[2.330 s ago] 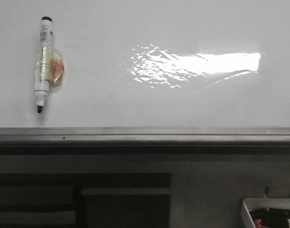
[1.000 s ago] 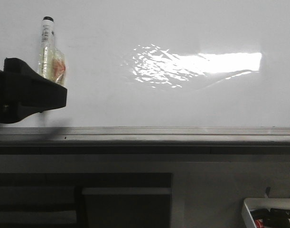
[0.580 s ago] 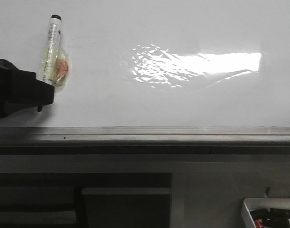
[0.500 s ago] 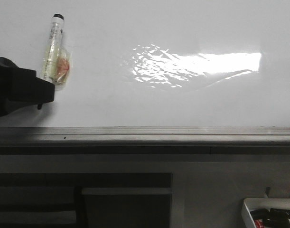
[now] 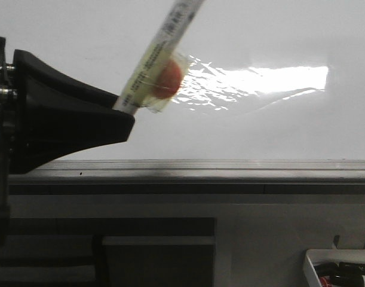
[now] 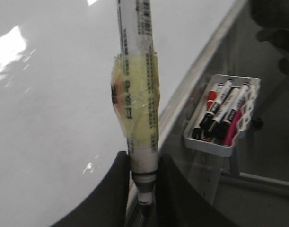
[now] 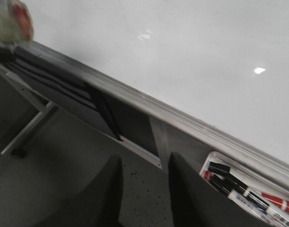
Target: Write number 4 on whiteboard
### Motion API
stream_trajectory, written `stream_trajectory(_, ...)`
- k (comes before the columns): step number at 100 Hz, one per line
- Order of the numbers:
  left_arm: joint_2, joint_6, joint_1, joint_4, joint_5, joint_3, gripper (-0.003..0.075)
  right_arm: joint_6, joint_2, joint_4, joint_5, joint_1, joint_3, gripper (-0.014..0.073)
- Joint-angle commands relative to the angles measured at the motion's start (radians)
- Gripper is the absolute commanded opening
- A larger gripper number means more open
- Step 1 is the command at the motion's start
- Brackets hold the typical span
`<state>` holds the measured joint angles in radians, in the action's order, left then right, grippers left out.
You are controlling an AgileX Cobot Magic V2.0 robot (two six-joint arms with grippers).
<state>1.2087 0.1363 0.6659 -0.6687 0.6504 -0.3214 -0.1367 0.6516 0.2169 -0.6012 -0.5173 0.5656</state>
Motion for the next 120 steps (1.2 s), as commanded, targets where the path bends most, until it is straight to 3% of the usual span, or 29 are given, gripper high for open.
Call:
stream_trajectory(1, -0.024, -0.063, 0.006, -0.084, 0.141, -0.026, -0.002, -0.031, 0.07, 0.023, 0.052, -0.057, 0.088, 0.0255)
stream_trajectory(33, -0.024, -0.122, 0.006, -0.084, 0.152, -0.026, -0.002, -0.088, 0.247, 0.023, 0.16, -0.28, 0.189, 0.0255)
stream_trajectory(64, -0.024, -0.122, 0.006, -0.084, 0.152, -0.026, -0.002, -0.091, 0.336, 0.023, 0.202, -0.361, 0.263, 0.0255)
stream_trajectory(96, -0.024, -0.122, 0.006, -0.117, 0.152, -0.026, -0.002, -0.091, 0.357, 0.023, 0.219, -0.371, 0.282, 0.025)
stream_trajectory(105, -0.024, -0.122, 0.006, -0.117, 0.152, -0.026, -0.002, -0.091, 0.366, 0.023, 0.214, -0.371, 0.282, 0.0176)
stream_trajectory(120, -0.024, -0.122, 0.006, -0.117, 0.152, -0.026, -0.002, -0.091, 0.39, 0.023, 0.172, -0.371, 0.282, -0.0071)
